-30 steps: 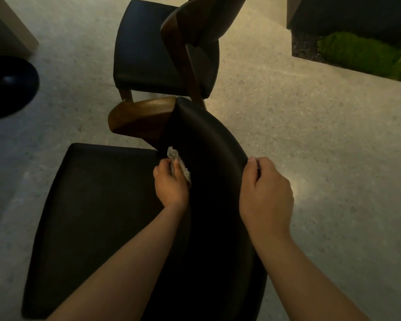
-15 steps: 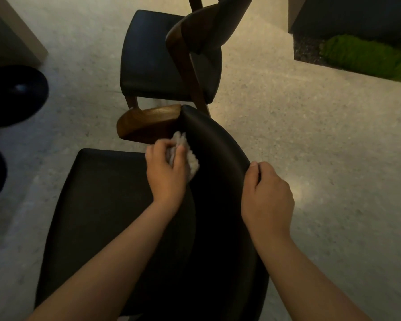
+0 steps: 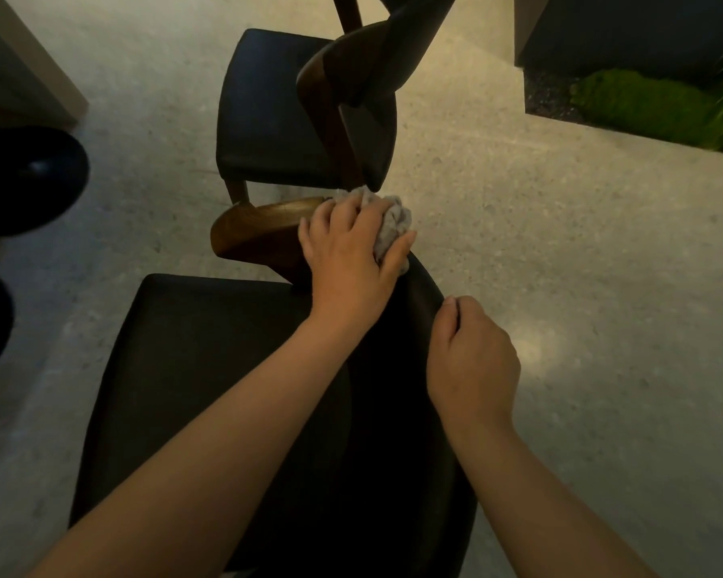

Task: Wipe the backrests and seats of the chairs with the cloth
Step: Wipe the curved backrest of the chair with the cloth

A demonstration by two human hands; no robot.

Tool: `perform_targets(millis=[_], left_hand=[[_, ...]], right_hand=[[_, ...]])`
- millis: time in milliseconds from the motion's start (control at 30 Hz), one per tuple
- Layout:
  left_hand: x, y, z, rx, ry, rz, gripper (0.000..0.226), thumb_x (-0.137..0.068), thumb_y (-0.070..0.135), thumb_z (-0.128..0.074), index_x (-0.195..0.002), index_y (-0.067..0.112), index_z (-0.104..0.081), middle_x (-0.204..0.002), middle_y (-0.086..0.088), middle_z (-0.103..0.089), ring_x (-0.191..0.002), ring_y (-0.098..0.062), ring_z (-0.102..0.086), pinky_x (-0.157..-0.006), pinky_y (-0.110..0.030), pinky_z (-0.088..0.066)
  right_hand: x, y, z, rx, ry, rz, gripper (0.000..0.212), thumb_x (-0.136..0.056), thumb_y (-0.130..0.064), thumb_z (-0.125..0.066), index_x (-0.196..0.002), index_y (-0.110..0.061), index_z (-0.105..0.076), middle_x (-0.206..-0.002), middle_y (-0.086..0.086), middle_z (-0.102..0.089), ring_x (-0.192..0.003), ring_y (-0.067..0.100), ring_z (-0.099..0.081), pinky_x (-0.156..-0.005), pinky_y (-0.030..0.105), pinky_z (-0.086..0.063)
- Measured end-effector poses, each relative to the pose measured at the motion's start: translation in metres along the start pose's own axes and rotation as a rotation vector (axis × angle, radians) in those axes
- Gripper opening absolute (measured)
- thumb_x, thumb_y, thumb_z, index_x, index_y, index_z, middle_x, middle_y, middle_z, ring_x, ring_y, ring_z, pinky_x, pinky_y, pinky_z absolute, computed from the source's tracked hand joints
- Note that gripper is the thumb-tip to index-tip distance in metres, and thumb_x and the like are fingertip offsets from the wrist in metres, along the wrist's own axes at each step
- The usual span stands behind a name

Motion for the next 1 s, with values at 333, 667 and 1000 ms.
perform_targets(millis=[333, 667, 1000], left_hand=[[-0.017, -0.023, -0.002, -0.051, 0.146, 0.095, 0.029, -0.094, 0.043, -0.054, -0.111, 0.021, -0.059, -0.107, 0.001, -0.058, -0.100, -0.014, -0.052, -0.090, -0.027, -0.032], [0.021, -0.059, 0.008, 0.088, 0.143, 0.411, 0.016, -0.090, 0.039, -0.052, -0.096, 0.024, -0.055, -0.097, 0.004, -0.057, -0.092, -0.013, -0.056, -0.092, -0.043, -0.048], [0.015, -0.044, 0.010, 0.303, 0.120, 0.442, 0.042, -0.093, 0.054, -0.049, -0.122, 0.025, -0.048, -0.127, 0.001, -0.037, -0.108, -0.014, -0.049, -0.090, -0.030, -0.046]], right_hand=[[0.000, 0.000, 0.002, -0.039, 0.000, 0.016, 0.035, -0.102, -0.031, -0.032, -0.076, -0.017, -0.052, -0.057, -0.006, -0.046, -0.046, 0.008, -0.043, -0.045, 0.022, -0.028], [0.001, 0.001, 0.002, -0.053, 0.002, 0.024, 0.034, -0.102, -0.031, -0.033, -0.074, -0.019, -0.050, -0.056, -0.007, -0.045, -0.045, 0.008, -0.042, -0.046, 0.020, -0.028], [0.002, 0.000, 0.002, -0.043, 0.006, 0.025, 0.034, -0.102, -0.030, -0.033, -0.076, -0.017, -0.052, -0.057, -0.006, -0.046, -0.047, 0.008, -0.044, -0.047, 0.020, -0.028]])
Point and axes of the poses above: each hand's wrist, its own x-axis away from the middle knuckle, its own z-axis out of the back of the hand, y = z × x, the point moved 3 cm from there along -x, towards the middle knuckle
